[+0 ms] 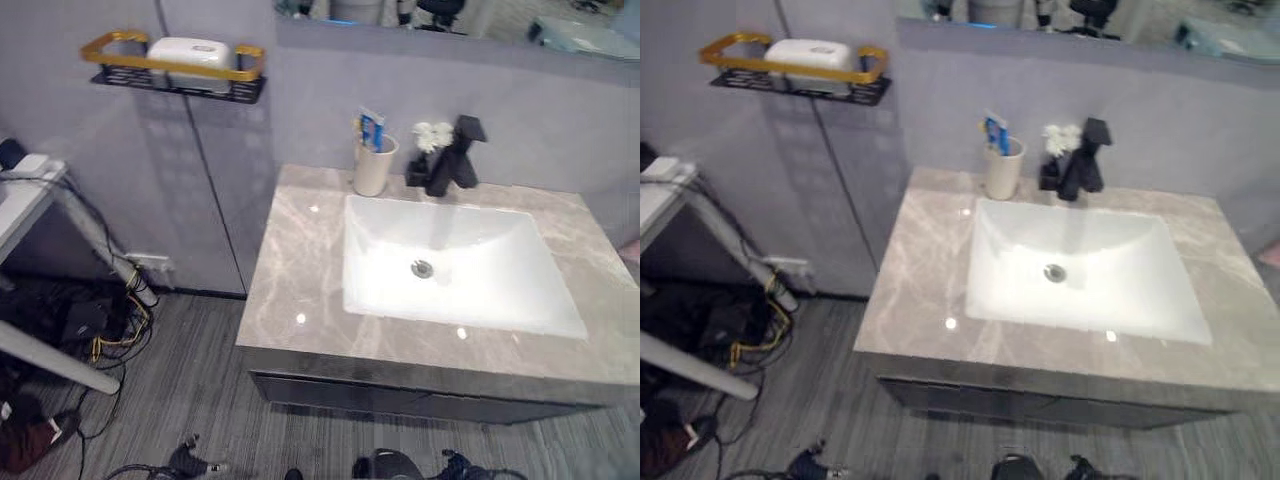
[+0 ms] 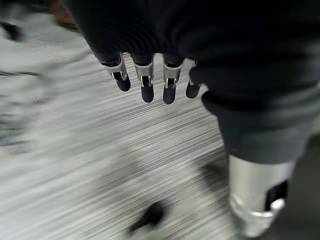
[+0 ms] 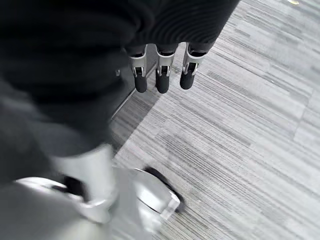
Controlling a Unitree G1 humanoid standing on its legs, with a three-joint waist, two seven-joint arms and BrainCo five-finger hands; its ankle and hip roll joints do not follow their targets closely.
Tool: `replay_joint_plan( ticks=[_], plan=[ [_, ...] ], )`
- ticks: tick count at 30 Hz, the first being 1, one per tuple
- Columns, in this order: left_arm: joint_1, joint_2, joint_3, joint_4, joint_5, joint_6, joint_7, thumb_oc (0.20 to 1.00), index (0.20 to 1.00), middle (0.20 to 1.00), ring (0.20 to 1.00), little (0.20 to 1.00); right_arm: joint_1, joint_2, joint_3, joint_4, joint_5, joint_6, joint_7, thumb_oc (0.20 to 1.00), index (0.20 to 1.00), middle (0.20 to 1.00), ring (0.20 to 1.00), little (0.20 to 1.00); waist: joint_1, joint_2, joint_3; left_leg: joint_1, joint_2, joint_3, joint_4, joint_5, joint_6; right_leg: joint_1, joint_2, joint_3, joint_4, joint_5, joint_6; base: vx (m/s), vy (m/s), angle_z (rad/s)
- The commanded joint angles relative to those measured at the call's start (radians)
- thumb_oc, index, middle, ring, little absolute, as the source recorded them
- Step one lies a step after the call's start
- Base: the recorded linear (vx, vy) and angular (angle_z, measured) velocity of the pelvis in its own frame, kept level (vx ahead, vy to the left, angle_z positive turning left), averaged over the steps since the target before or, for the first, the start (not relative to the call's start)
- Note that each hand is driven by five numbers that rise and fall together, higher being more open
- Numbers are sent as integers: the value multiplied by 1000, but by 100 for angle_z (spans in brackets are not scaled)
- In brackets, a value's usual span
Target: Put brush and paste in cup on sink, flatten towel.
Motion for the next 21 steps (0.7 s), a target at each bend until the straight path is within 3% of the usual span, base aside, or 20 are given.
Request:
replay_joint_plan(
  ticks=[1, 3, 4, 6, 8, 10, 12, 13, 14, 15, 16, 17, 18, 19, 20, 21],
  plan=[
    [-35, -25, -5, 77, -12, -38, 36, 1000, 1000, 1000, 1000, 1000, 28, -21, 34, 32, 1, -10, -8, 1000, 1000, 1000, 1000, 1000, 21, -6, -59, -81, -24, 56, -19, 42, -44, 115, 19, -56, -162, 107, -21, -35, -85, -138],
    [-42, -42, 4, 127, -29, -40, 38, 1000, 1000, 1000, 1000, 1000, 32, -19, 46, 42, 0, -14, -8, 1000, 1000, 1000, 1000, 1000, 36, -21, -70, -84, -5, 117, -22, 40, -61, 145, 13, -114, -248, 54, -28, -56, -155, -147],
    [-50, -51, 5, 154, -29, -37, 29, 1000, 1000, 1000, 1000, 1000, 37, -21, 49, 52, 1, -15, -6, 1000, 1000, 1000, 1000, 1000, 36, -26, -69, -95, 10, 140, -12, 50, -68, 142, 26, -108, -275, 43, -36, -102, -207, -144],
    [-71, -69, -5, 179, -22, -49, 38, 1000, 1000, 1000, 1000, 1000, 78, -26, 29, 84, 37, -20, 6, 1000, 1000, 1000, 1000, 1000, 18, -37, -68, -109, 24, 154, 0, 59, -79, 175, 82, -19, -374, 32, -54, -84, -290, -184],
    [-77, -76, -16, 171, -13, -55, 52, 1000, 1000, 1000, 1000, 1000, 89, -32, 18, 83, 57, -24, 3, 1000, 1000, 1000, 1000, 1000, 15, -37, -65, -114, 29, 163, 6, 63, -85, 189, 90, -5, -413, 40, -57, -96, -213, -120],
    [-107, -95, -28, 104, -85, -95, 92, 1000, 1000, 1000, 1000, 1000, 119, -53, -13, 30, 171, -72, 1, 1000, 1000, 1000, 1000, 1000, -7, -39, -44, -144, 55, 179, 36, 88, -110, 188, 116, 64, -460, 53, -71, -153, -220, -67],
    [-108, -95, -29, 104, -86, -95, 92, 1000, 1000, 1000, 1000, 1000, 119, -54, -13, 29, 172, -72, 2, 1000, 1000, 1000, 1000, 1000, -5, -38, -44, -144, 56, 181, 37, 87, -110, 188, 117, 66, -461, 53, -71, -126, -145, -69],
    [-148, -106, -63, 87, -102, -106, 98, 1000, 1000, 1000, 1000, 1000, 132, -70, -41, 79, 185, -63, 5, 1000, 1000, 1000, 1000, 1000, 5, -43, -16, -190, 72, 116, 71, 121, -129, 181, 140, 98, -495, 83, -92, -194, -222, -99],
    [-148, -106, -63, 87, -102, -106, 98, 1000, 1000, 1000, 1000, 1000, 132, -70, -41, 80, 185, -64, 5, 1000, 1000, 1000, 1000, 1000, 5, -43, -16, -190, 72, 115, 72, 121, -129, 182, 140, 98, -495, 84, -92, -252, -345, -106],
    [-180, -117, -103, 79, -104, -118, 102, 1000, 1000, 1000, 1000, 1000, 124, -83, -42, 108, 176, -64, 2, 1000, 1000, 1000, 1000, 1000, 18, -49, 0, -208, 45, -6, 116, 103, -139, 181, 145, 128, -507, 101, -96, -62, -125, -63],
    [-181, -117, -103, 79, -104, -118, 102, 1000, 1000, 1000, 1000, 1000, 123, -83, -43, 108, 176, -64, 3, 1000, 1000, 1000, 1000, 1000, 19, -49, -1, -211, 46, -6, 116, 105, -140, 178, 145, 129, -507, 103, -97, -88, -168, -64],
    [-189, -120, -105, 79, -122, -120, 106, 1000, 1000, 1000, 1000, 1000, 118, -90, -46, 114, 183, -63, 2, 1000, 1000, 1000, 1000, 1000, 27, -51, 7, -217, 24, -83, 147, 90, -142, 177, 148, 158, -511, 111, -101, -49, -120, -79],
    [-198, -126, -116, 76, -140, -125, 102, 1000, 1000, 1000, 1000, 1000, 101, -100, -56, 134, 203, -63, 2, 1000, 1000, 1000, 1000, 1000, 36, -45, 14, -206, -22, -202, 189, 49, -140, 178, 162, 226, -517, 129, -106, -16, -139, -138],
    [-198, -132, -131, 86, -120, -125, 96, 1000, 1000, 1000, 1000, 1000, 87, -114, -56, 142, 202, -65, 4, 1000, 1000, 1000, 1000, 1000, 36, -30, 8, -191, -43, -247, 210, 21, -128, 178, 177, 282, -517, 139, -106, 8, -97, -183],
    [-199, -132, -131, 86, -120, -125, 96, 1000, 1000, 1000, 1000, 1000, 86, -114, -56, 142, 202, -65, 4, 1000, 1000, 1000, 1000, 1000, 36, -30, 6, -193, -43, -247, 208, 24, -129, 175, 177, 282, -518, 141, -106, 72, 20, -215],
    [-201, -144, -141, 98, -114, -125, 86, 1000, 1000, 1000, 1000, 1000, 66, -126, -68, 143, 218, -69, 0, 1000, 1000, 1000, 1000, 1000, 28, -13, -1, -181, -71, -287, 258, 1, -121, 173, 189, 347, -511, 150, -103, 42, 42, -185]
  ],
)
